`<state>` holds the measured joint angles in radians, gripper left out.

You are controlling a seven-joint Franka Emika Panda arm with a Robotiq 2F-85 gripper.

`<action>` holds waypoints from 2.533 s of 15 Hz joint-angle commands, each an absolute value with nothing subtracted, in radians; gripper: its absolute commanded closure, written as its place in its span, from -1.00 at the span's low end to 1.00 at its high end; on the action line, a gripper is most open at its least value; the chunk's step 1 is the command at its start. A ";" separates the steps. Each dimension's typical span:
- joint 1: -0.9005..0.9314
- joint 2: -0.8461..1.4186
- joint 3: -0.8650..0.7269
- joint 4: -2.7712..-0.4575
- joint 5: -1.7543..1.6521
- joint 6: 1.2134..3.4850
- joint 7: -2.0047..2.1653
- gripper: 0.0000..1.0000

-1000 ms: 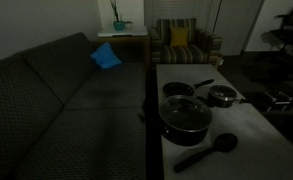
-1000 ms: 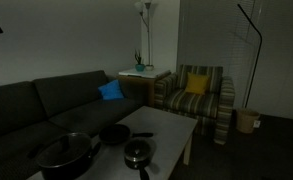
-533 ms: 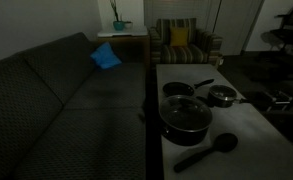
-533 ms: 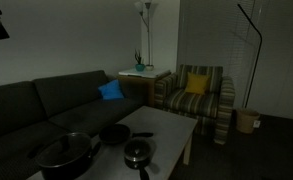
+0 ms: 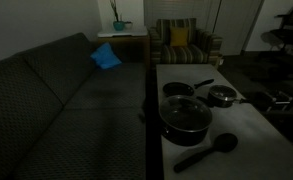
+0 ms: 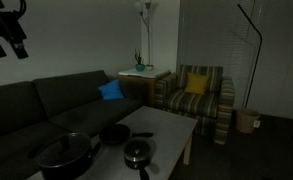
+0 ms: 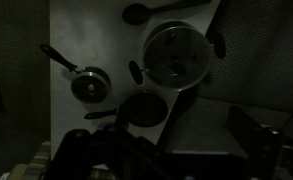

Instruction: Take the lid from the left black pot and put it on the table

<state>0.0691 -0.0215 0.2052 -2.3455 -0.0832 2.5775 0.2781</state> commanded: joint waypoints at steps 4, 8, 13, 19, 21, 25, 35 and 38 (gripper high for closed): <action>0.101 0.189 0.161 -2.165 0.021 2.600 0.123 -1.00; 0.110 0.297 0.164 -2.060 0.051 2.598 0.094 -1.00; 0.099 0.328 0.165 -2.030 0.067 2.600 0.076 -1.00; 0.089 0.491 0.165 -1.844 0.046 2.549 -0.046 -1.00; 0.092 0.570 0.161 -1.757 0.037 2.523 -0.074 -1.00; 0.099 0.707 0.165 -1.591 0.028 2.477 -0.126 -1.00; 0.120 0.884 0.175 -1.350 0.037 2.391 -0.170 -1.00; 0.122 0.903 0.175 -1.318 0.037 2.380 -0.172 -1.00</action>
